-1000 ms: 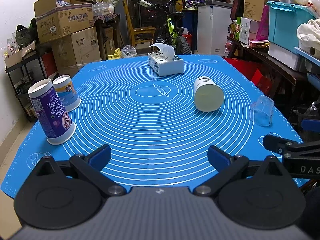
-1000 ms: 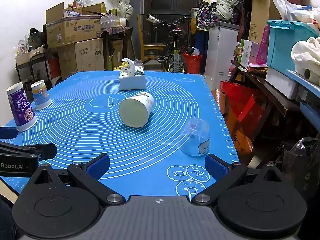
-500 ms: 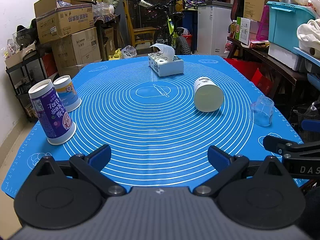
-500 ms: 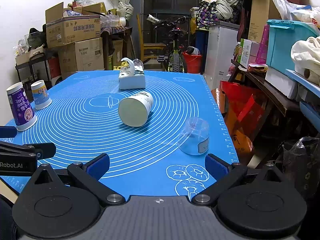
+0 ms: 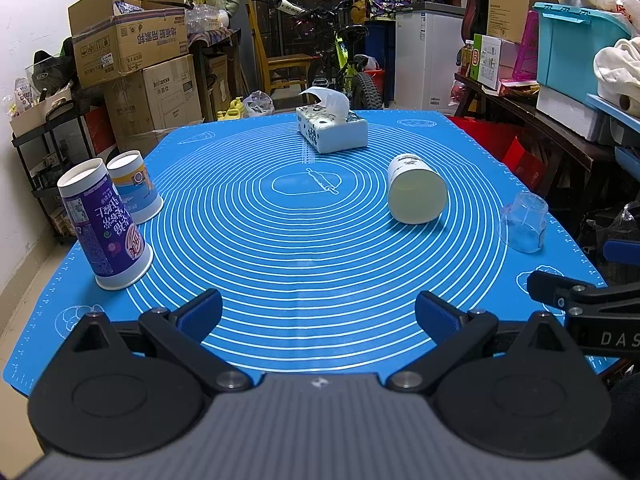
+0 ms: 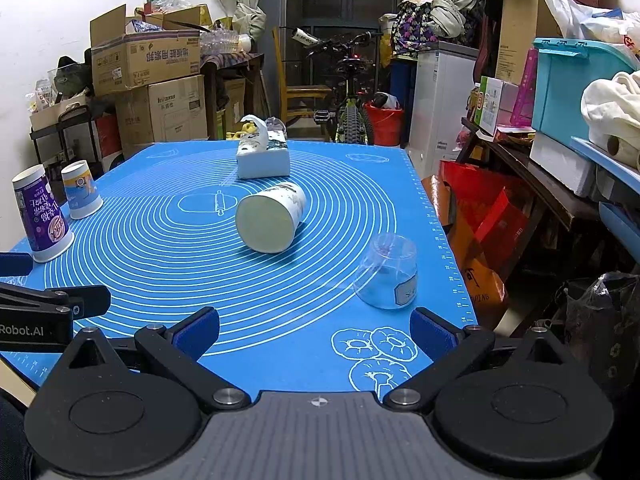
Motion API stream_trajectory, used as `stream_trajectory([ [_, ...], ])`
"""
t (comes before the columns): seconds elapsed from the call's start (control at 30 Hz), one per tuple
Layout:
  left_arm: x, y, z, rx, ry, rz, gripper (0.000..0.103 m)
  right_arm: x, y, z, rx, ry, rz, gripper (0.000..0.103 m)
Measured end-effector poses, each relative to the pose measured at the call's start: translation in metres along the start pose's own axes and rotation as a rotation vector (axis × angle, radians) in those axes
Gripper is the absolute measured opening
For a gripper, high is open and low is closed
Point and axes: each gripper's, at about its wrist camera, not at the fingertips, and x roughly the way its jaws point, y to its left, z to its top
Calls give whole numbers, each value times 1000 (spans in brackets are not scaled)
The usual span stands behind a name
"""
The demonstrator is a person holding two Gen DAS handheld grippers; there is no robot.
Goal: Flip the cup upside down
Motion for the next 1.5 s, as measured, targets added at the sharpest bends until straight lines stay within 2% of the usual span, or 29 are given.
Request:
stream_trajectory([
  [0.63, -1, -1, 1, 6, -3, -1, 101, 2, -2, 0, 3, -2, 0, 101],
  [0.9, 9, -3, 14, 16, -11, -8, 101, 5, -14, -1, 18, -15, -5, 101],
  [1.2, 50, -17, 61, 14, 9, -63, 101, 9, -38, 16, 52, -46, -34, 101],
  [1.5, 118, -52, 106, -30, 58, -122, 101, 30, -71, 27, 117, -52, -89, 101],
])
